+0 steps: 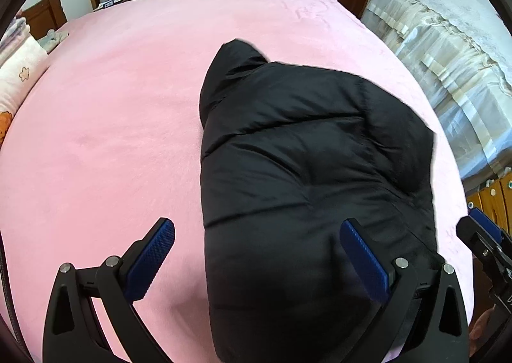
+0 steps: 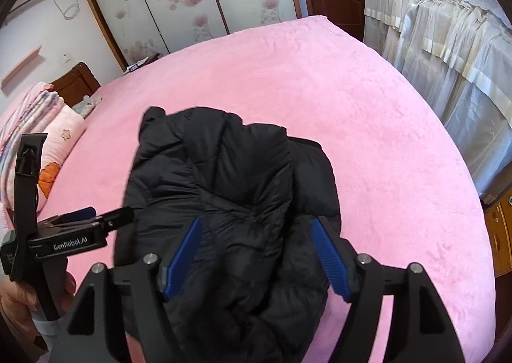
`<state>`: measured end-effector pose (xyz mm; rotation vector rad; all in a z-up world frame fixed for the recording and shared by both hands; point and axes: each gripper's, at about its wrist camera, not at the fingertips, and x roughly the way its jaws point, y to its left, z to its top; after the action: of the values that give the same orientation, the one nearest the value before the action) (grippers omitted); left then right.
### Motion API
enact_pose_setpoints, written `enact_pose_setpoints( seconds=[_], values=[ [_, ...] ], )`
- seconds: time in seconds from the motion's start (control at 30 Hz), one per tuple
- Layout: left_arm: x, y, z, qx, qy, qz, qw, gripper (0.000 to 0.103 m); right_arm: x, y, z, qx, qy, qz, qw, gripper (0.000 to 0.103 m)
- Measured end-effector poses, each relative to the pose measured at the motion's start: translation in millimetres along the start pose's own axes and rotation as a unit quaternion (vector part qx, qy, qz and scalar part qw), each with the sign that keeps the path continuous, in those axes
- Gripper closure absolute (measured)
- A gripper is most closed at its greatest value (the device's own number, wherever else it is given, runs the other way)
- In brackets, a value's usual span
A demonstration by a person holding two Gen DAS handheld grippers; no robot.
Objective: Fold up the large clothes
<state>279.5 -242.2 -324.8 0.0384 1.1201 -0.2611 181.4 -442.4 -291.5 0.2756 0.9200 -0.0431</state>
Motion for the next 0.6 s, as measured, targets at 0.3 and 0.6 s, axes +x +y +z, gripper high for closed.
enact_pose_setpoints(
  seconds=[0.3, 0.6],
  values=[
    [-53, -28, -13, 0.036, 0.001, -0.009, 0.9993, 0.001, -34, 15, -1, -0.014, -0.011, 0.016, 1.000, 0.014],
    [-80, -36, -11, 0.050, -0.012, -0.024, 0.9984, 0.001, -52, 16, 13, -0.032, -0.024, 0.045, 0.998, 0.005]
  ],
)
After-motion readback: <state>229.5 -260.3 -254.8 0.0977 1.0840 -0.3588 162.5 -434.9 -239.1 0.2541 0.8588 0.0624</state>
